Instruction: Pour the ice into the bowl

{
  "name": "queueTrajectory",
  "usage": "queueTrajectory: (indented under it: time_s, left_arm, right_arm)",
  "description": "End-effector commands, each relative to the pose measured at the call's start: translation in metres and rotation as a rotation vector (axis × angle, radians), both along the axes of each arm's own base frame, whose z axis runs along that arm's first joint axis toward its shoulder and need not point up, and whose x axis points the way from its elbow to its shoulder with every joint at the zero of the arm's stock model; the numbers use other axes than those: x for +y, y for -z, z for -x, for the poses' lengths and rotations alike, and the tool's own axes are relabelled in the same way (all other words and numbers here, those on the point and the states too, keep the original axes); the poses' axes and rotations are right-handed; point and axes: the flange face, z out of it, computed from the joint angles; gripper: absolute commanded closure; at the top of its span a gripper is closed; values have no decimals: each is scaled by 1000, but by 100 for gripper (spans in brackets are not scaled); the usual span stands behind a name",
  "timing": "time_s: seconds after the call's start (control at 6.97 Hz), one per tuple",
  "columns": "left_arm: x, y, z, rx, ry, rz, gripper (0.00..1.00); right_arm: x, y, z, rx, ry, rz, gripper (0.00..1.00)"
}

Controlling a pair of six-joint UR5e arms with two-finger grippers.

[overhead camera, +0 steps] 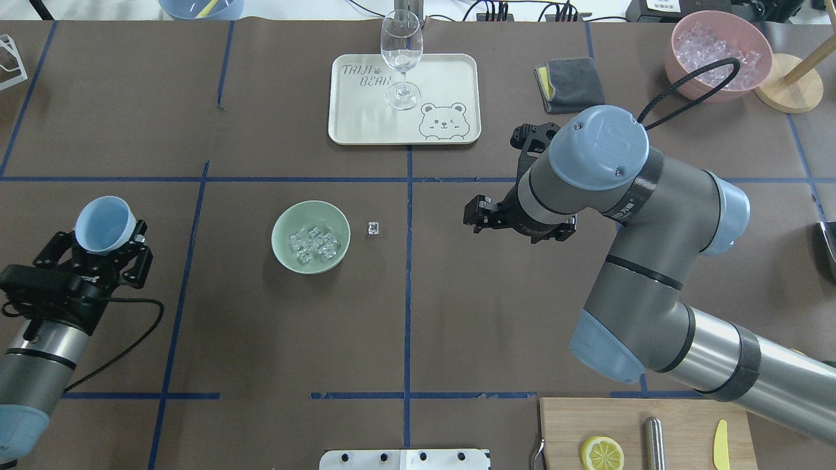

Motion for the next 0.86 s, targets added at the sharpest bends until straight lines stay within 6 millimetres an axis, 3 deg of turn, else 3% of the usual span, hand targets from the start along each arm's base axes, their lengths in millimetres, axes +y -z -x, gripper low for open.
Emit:
queueTrajectory:
  time_s: [0.0, 0.14, 0.57, 0.72]
  left_arm:
    - [-8, -16, 15, 34, 5, 29, 100]
    - [-11, -35, 11, 17, 14, 44, 100]
    - [-15, -60, 6, 20, 13, 76, 100]
    - [-16, -79, -2, 23, 19, 94, 100]
  right_arm:
    - [3, 1, 3, -1, 5, -1, 0]
    - [3, 1, 3, 0, 5, -2, 0]
    - [4, 2, 4, -2, 6, -5, 0]
    - [4, 4, 4, -5, 6, -6, 0]
